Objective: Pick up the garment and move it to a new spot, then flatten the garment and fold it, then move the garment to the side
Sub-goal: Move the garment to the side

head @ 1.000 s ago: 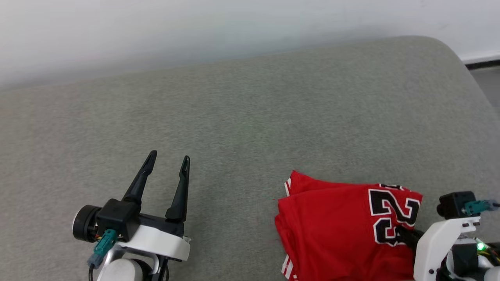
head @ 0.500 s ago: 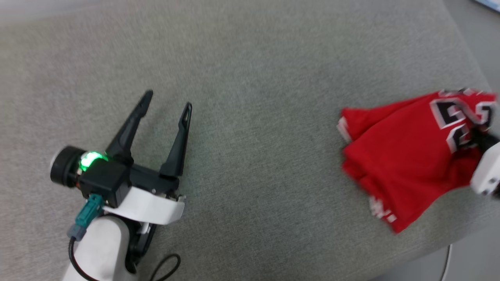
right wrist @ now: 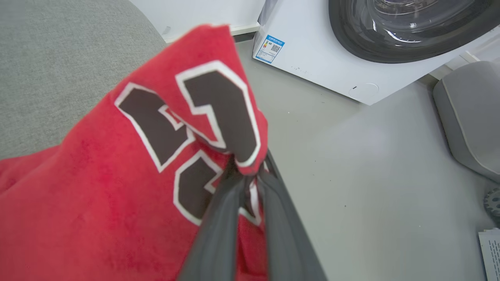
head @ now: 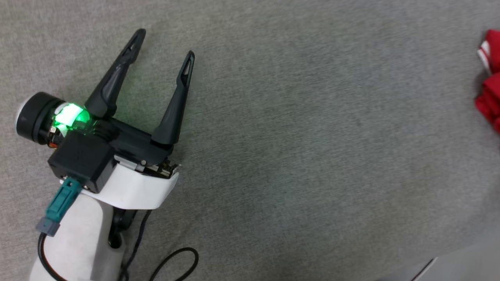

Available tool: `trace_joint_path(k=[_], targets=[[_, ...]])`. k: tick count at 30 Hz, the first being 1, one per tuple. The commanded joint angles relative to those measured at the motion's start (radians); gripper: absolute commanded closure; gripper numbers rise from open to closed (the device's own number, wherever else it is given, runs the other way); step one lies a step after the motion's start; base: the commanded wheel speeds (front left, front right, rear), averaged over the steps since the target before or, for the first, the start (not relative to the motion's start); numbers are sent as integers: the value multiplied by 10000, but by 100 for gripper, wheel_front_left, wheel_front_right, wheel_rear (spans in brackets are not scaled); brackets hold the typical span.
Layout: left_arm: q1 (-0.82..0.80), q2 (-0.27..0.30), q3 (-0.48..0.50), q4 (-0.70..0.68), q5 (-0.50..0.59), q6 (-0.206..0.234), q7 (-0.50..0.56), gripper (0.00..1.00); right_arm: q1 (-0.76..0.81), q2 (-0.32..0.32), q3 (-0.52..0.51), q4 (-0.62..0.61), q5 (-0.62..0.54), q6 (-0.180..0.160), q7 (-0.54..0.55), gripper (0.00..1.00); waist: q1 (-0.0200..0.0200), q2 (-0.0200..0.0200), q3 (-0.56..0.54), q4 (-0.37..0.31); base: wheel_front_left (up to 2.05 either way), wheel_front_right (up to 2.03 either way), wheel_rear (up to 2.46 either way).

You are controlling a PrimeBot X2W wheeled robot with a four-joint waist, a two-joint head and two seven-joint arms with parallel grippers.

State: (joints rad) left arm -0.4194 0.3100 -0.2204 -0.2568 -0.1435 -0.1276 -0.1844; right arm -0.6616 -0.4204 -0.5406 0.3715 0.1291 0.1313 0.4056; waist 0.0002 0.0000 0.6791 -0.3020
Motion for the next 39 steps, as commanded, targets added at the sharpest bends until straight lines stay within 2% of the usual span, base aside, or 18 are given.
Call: trace_joint_path(k=[1, 9, 10, 11, 12, 13, 20, 28, 30, 31, 36, 39], targets=[[-215, 87, -38, -124, 37, -7, 27, 0, -271, -100, -186, 177, -77, -13, -109, 100, -2, 0, 438, 247, 0, 0, 0], [-388, 190, -192, -233, -79, -12, -2, 0, -525, 21, -209, 1524, -397, -11, -841, 100, -2, 0, 797, 498, 0, 0, 0], [-357, 189, -185, -192, -94, 10, -16, 0, -558, 5, -219, 1712, -454, -11, -978, 80, -2, 0, 775, 516, 0, 0, 0], [-314, 185, -182, -157, -86, 37, -38, 0, -566, -14, -232, 1885, -519, -11, -1114, 52, -2, 0, 736, 533, 0, 0, 0], [-270, 169, -187, -132, -104, 48, -60, 0, -576, -45, -243, 2070, -572, -11, -1228, 12, -2, 0, 686, 553, 0, 0, 0], [-213, 159, -186, -101, -141, 56, -103, 0, -601, -73, -254, 2226, -630, -11, -1374, 0, -2, 0, 622, 569, 0, 0, 0], [270, -156, -218, 415, -425, 256, -433, 0, -461, -501, -598, 2869, -1104, -11, -2892, 0, -2, 0, -372, 839, 0, 0, 0], [1215, -688, -153, 1144, -725, 670, -728, 0, 584, -674, -182, 2711, -1003, -13, -4159, 0, -2, 0, -2130, 1398, 0, 0, 0], [1473, -839, -104, 1294, -804, 775, -754, 0, 958, -593, 26, 2563, -842, -13, -4424, 0, -2, 0, -2545, 1555, 0, 0, 0], [1886, -1010, -35, 1565, -903, 917, -790, 0, 1545, -330, 305, 2306, -631, -11, -4749, 0, -2, 0, -3167, 1803, 0, 0, 0], [2385, -1252, 84, 1885, -998, 1063, -813, 0, 2342, 83, 647, 1778, -468, -11, -4958, 0, -2, 0, -3887, 2136, 0, 0, 0], [2751, -1448, 242, 2044, -1080, 1182, -821, 0, 2904, 547, 1057, 1204, -409, -10, -4933, 0, -2, 0, -4366, 2356, 0, 0, 0]])
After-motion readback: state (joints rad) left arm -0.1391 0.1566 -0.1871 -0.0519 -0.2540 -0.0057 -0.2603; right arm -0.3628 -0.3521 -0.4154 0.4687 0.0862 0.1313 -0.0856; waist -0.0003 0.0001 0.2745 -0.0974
